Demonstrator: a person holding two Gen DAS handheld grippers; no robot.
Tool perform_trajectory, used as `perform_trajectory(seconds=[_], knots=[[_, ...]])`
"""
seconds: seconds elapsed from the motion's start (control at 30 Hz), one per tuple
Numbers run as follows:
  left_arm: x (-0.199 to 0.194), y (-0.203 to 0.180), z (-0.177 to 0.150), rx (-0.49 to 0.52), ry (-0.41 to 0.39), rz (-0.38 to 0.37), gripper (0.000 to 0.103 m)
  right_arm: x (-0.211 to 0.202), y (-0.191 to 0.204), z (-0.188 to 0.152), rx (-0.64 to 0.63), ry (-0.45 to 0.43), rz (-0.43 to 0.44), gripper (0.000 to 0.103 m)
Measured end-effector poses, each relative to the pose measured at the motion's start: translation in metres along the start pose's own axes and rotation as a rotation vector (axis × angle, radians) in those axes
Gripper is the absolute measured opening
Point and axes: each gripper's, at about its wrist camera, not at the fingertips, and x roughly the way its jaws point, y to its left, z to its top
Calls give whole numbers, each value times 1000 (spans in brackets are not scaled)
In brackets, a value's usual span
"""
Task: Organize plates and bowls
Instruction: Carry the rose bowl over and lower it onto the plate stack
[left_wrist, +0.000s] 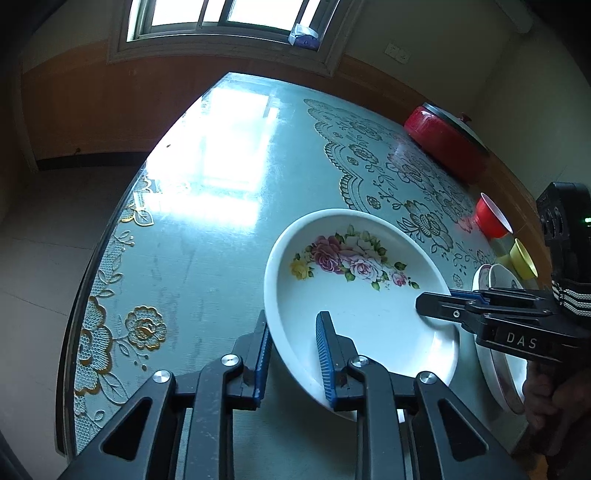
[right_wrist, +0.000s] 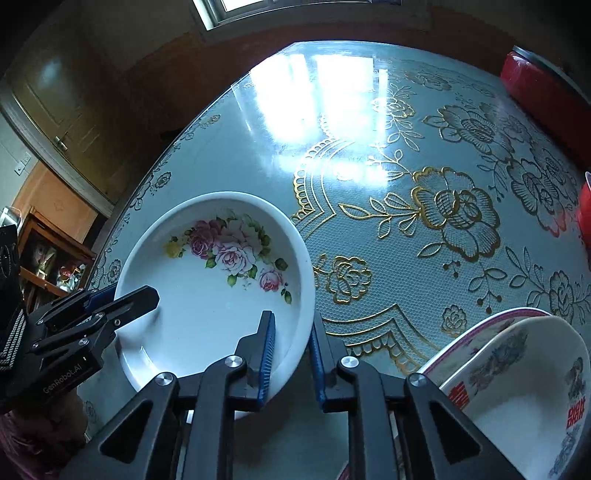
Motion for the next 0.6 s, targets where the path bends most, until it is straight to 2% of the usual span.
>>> perform_trajectory(seconds=[0.13,0.33,0.6], knots=[[-1,4,0,-5,-1,-6,20,-7,-2,-8,31,-1,26,14],[-5,10,-3,-26,8,-63,19,-23,-9,-18,68,-28,45,14],[-16,16,-5,-43,-18,-135,19,-38,-11,-32,93,-48,72,15]])
